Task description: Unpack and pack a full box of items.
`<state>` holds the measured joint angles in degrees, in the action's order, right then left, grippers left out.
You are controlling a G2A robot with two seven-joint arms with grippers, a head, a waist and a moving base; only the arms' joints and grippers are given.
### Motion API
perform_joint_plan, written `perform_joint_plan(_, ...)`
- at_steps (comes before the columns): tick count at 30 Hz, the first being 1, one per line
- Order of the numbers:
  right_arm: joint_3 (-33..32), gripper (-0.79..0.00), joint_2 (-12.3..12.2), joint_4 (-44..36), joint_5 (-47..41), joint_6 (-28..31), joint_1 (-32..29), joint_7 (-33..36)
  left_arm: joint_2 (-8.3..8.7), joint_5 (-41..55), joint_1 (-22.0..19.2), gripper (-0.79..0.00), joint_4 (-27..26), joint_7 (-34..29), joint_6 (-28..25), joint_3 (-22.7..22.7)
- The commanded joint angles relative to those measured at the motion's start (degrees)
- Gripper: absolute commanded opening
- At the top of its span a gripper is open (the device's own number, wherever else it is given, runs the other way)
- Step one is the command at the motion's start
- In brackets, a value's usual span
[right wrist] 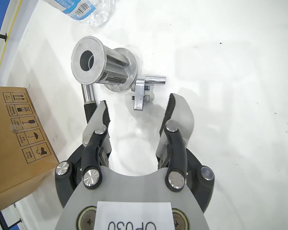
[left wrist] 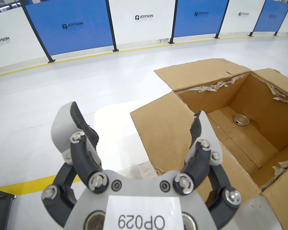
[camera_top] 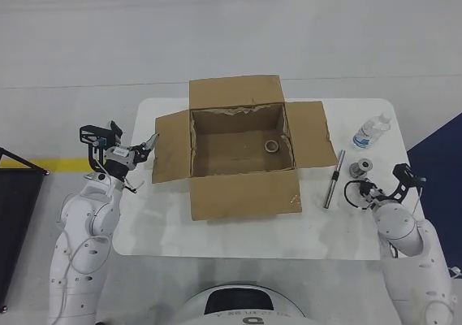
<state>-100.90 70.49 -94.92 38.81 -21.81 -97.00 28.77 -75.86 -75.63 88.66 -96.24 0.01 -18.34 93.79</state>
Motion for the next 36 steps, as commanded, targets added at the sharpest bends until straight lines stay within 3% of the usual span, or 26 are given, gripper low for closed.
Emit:
perform_joint_plan(1,0.12,0.0,0.02,-3.23,1.45,-1.3,-1.7,-0.34,0.0,0.0,0.0,0.0,0.0,0.0,0.0,0.0)
perform_joint_plan(7,-0.36,0.0,0.46,-20.64,3.49,-1.1,-10.97,-6.49,0.0,0.0,0.0,0.0,0.0,0.0,0.0,0.0)
perform_joint_plan(12,2.58,0.0,0.44,-29.39,4.35,8.69,-12.48,-8.33,0.0,0.0,0.0,0.0,0.0,0.0,0.0,0.0)
perform_joint_plan(18,10.13,0.0,0.07,-29.86,8.43,13.51,-2.3,-0.31,0.0,0.0,0.0,0.0,0.0,0.0,0.0,0.0)
perform_joint_plan(26,26.55,0.0,0.84,-21.14,11.65,16.3,15.83,11.17,0.0,0.0,0.0,0.0,0.0,0.0,0.0,0.0)
perform_joint_plan(34,37.9,0.0,3.12,-8.38,5.89,15.35,29.62,13.23,0.0,0.0,0.0,0.0,0.0,0.0,0.0,0.0)
perform_joint_plan(36,37.9,0.0,3.12,-8.38,5.89,15.35,29.62,13.23,0.0,0.0,0.0,0.0,0.0,0.0,0.0,0.0)
